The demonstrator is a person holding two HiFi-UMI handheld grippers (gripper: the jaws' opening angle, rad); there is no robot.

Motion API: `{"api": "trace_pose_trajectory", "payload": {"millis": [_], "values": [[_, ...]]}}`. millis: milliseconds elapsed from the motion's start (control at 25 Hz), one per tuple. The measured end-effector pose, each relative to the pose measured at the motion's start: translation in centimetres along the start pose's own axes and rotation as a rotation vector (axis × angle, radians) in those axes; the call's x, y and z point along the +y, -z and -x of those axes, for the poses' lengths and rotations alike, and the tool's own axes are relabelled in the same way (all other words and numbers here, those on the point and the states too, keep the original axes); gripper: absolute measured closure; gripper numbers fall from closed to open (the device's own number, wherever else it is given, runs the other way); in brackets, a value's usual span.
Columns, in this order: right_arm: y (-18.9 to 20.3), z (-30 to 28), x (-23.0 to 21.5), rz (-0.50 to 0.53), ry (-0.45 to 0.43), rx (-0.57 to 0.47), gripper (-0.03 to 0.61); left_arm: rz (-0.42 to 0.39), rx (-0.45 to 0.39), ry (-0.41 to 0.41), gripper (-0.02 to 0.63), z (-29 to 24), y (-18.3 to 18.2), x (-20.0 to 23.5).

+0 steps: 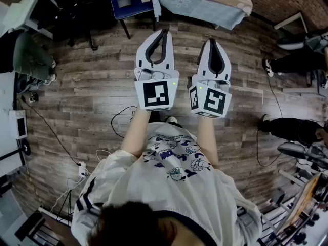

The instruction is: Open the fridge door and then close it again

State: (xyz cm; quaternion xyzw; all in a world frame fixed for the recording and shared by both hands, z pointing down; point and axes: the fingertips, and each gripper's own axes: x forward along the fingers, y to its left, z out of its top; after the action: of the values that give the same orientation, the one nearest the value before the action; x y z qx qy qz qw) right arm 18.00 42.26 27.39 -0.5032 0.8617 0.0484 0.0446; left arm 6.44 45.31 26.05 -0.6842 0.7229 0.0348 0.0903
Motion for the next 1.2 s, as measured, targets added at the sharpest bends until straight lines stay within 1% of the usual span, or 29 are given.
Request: {"api": "trace_pose_trajectory", "payload": {"millis": [280, 480, 680, 920, 1040, 1120, 1200], "values": [[0.4, -0.9, 0.3, 0.009, -0.001, 0.011, 0.543, 0.011, -0.003, 0.000, 0.594, -0.8, 0.3, 0.6], [0.7, -2.5, 0.3, 0.017, 0.006, 0.014, 0.543, 0.025, -0.002, 0.004, 0.594, -2.3, 0.8, 1.5], [0.9, -5.4, 0.8, -0.006, 0.015, -0.001, 0.543, 0.039, -0.006, 0.002, 0.594, -4.6, 1.6, 3.4], [2.5, -9.8, 1.5, -0.012, 0.038, 0.011, 0.543, 0.036, -0.013, 0.022, 0.594, -8.4, 2.9, 6.4], [3.5, -12.1, 1.6, -0.034, 0.051, 0.028, 0.543, 0.025, 0.011, 0.035, 0.594, -10.6, 4.1, 7.8], [4.0, -13.6, 1.5, -0.038, 0.058, 0.036, 0.543, 0.032, 0.045, 0.037, 0.594, -12.1, 5.2, 8.6], [4.7, -15.2, 1.0, -0.043, 0.064, 0.046, 0.543, 0.045, 0.061, 0.040, 0.594, -13.5, 6.0, 9.2]]}}
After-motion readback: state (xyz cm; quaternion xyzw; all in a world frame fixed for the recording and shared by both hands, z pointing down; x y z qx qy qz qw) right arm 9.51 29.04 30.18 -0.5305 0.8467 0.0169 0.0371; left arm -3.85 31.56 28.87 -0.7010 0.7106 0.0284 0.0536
